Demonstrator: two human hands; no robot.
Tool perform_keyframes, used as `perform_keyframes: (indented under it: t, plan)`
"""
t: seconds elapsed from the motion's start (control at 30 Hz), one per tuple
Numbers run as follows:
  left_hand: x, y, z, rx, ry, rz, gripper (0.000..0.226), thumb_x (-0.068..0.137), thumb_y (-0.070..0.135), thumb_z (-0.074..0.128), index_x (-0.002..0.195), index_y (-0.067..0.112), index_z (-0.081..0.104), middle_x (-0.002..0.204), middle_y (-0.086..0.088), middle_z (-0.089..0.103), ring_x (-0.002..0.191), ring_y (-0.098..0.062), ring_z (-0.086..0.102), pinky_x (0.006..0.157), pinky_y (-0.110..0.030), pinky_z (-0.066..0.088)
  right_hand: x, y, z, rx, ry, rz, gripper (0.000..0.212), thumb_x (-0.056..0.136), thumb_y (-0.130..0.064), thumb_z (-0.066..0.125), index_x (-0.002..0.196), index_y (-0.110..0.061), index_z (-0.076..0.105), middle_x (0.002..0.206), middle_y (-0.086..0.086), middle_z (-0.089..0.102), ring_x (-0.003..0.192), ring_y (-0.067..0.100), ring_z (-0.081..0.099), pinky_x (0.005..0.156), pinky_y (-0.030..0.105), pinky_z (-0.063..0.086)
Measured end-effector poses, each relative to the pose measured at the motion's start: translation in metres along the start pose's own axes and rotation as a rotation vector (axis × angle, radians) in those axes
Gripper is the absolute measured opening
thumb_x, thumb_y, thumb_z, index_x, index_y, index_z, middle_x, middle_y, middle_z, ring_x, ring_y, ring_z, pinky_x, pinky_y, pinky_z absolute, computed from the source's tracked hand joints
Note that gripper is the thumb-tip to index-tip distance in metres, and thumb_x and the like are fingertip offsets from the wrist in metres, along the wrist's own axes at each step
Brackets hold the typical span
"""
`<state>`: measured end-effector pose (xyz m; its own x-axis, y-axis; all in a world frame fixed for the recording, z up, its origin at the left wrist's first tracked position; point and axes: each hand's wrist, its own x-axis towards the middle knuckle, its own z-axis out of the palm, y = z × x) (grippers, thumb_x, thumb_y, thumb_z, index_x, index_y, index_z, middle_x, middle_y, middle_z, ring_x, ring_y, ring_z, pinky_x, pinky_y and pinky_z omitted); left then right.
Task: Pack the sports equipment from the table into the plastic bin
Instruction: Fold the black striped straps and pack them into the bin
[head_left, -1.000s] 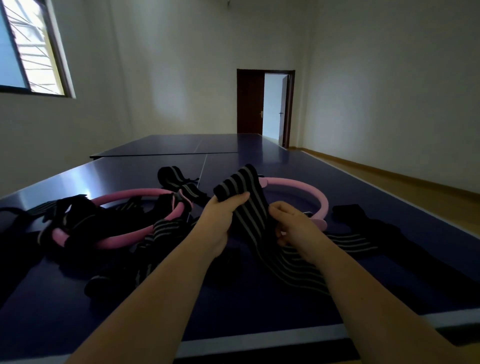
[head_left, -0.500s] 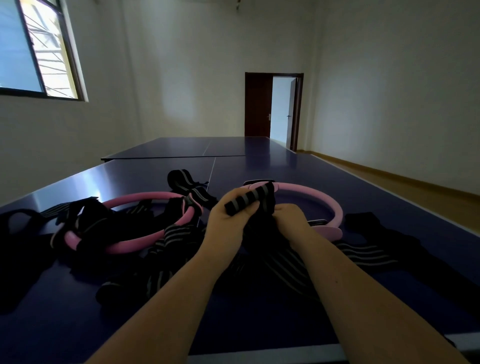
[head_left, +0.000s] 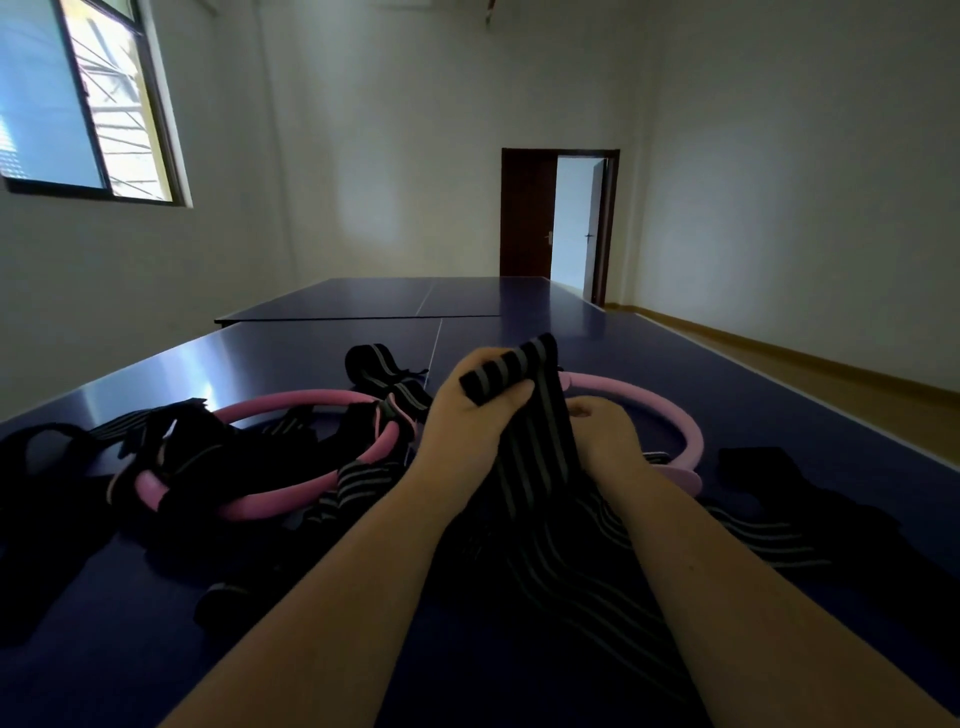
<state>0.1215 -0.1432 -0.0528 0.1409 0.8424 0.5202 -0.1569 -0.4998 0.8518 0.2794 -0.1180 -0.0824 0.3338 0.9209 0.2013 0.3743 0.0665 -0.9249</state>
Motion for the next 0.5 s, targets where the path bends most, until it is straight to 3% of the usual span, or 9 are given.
perform_keyframes:
  t: [0.03,0.1,0.17,0.23,0.37,0.5]
  plan:
    - [0.001,-0.004,0.001,0.010,0.013,-0.018,0.030,0.092,0.004,0.066,0.093,0.034,0.067,0.091,0.009,0.072,0.092,-0.013,0.069,0.087,-0.034,0.057,-0.004,-0.007,-0.001,0.032,-0.009,-0.002,0.021,0.089,-0.023,0.064,0.102,-0.008,0.071,0.088,0.014,0.073,0.076,0.027,0.069,0.060,0.028,0.054]
    - [0.004,-0.007,-0.002,0.004,0.045,-0.035,0.032,0.089,0.000,0.068,0.099,0.031,0.065,0.097,0.006,0.071,0.096,-0.015,0.068,0.087,-0.033,0.057,-0.009,-0.020,-0.001,0.081,-0.048,-0.014,0.029,0.098,-0.034,0.054,0.100,-0.010,0.070,0.099,0.018,0.071,0.085,0.033,0.067,0.066,0.025,0.053]
    - [0.009,-0.008,-0.010,-0.018,0.072,-0.052,0.040,0.085,-0.007,0.068,0.106,0.027,0.061,0.104,0.003,0.067,0.100,-0.016,0.067,0.086,-0.029,0.057,-0.019,-0.034,-0.001,0.163,-0.163,0.056,0.038,0.099,-0.053,0.045,0.091,-0.023,0.066,0.101,0.010,0.071,0.095,0.028,0.067,0.087,0.036,0.054]
    - [0.013,-0.008,-0.017,-0.036,0.090,-0.072,0.051,0.082,-0.011,0.069,0.118,0.024,0.056,0.112,0.000,0.064,0.104,-0.018,0.065,0.087,-0.032,0.057,-0.028,-0.043,0.000,0.236,-0.300,0.047,0.040,0.096,-0.058,0.047,0.094,-0.025,0.070,0.105,0.004,0.073,0.102,0.024,0.068,0.097,0.041,0.050]
    - [0.018,0.000,-0.029,-0.198,0.172,-0.126,0.065,0.083,-0.012,0.064,0.130,0.031,0.048,0.110,-0.008,0.062,0.100,-0.028,0.066,0.081,-0.044,0.059,-0.035,-0.045,0.007,0.302,-0.555,-0.096,0.028,0.098,-0.016,0.058,0.125,-0.013,0.065,0.115,0.005,0.073,0.105,0.019,0.070,0.087,0.027,0.056]
    - [0.018,0.001,-0.041,-0.379,0.178,-0.072,0.062,0.085,-0.011,0.060,0.132,0.028,0.048,0.110,-0.012,0.063,0.099,-0.031,0.066,0.076,-0.039,0.058,-0.032,-0.044,0.020,0.489,-0.598,-0.069,0.032,0.100,-0.005,0.051,0.129,-0.012,0.061,0.120,0.013,0.070,0.110,0.029,0.068,0.091,0.036,0.057]
